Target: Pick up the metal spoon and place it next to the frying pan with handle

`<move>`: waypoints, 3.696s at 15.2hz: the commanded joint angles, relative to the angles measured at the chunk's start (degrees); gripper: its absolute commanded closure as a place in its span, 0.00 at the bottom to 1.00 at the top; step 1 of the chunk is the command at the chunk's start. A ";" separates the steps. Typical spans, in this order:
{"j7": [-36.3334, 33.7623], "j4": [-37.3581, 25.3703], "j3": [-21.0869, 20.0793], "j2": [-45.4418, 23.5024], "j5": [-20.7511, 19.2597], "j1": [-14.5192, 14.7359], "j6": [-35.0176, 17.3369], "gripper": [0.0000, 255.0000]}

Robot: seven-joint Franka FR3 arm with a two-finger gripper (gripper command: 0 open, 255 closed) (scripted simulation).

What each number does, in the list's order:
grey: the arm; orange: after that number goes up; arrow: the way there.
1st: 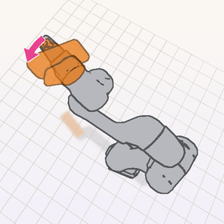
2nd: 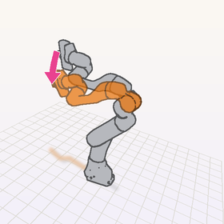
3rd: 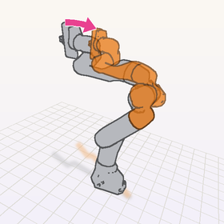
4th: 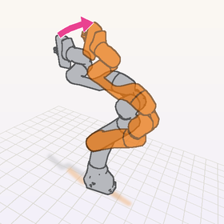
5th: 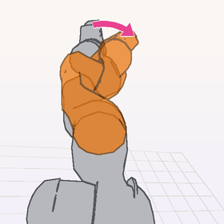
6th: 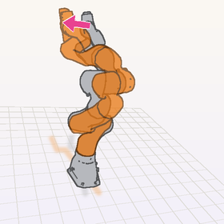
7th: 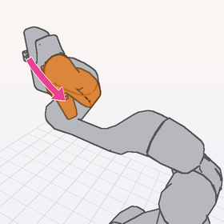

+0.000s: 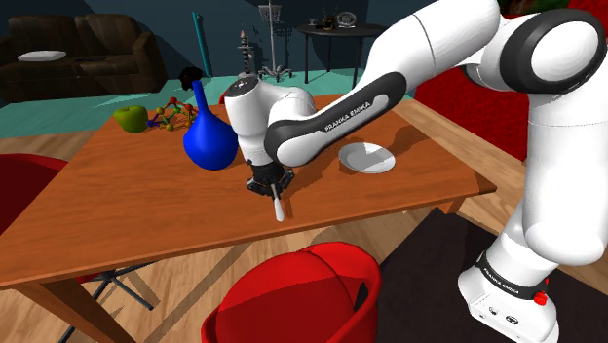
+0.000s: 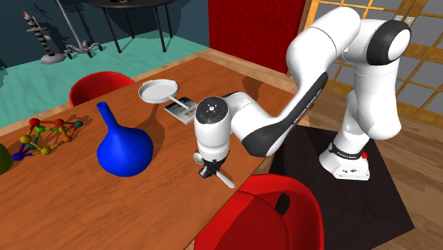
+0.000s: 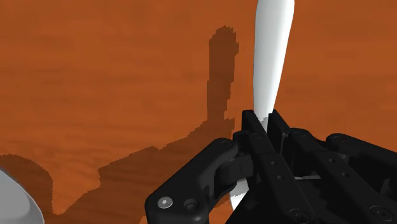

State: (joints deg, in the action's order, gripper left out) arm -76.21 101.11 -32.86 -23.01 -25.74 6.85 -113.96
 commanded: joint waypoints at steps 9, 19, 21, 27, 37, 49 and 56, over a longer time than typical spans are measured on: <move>2.42 -3.73 -1.05 3.00 2.49 -0.42 5.94 1.00; 10.16 0.41 0.01 9.40 5.85 -6.42 5.35 1.00; 12.93 2.50 0.81 11.13 6.67 -8.53 4.03 1.00; 21.28 7.00 3.74 14.90 8.48 -14.12 0.68 1.00; 34.62 8.94 9.45 16.38 9.52 -21.96 -3.14 1.00; 48.76 2.60 15.60 11.22 9.25 -29.85 -4.83 1.00; 47.22 5.63 15.93 9.37 7.88 -29.75 -9.44 1.00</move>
State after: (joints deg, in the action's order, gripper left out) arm -28.76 106.52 -16.98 -13.24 -17.62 -22.94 -122.81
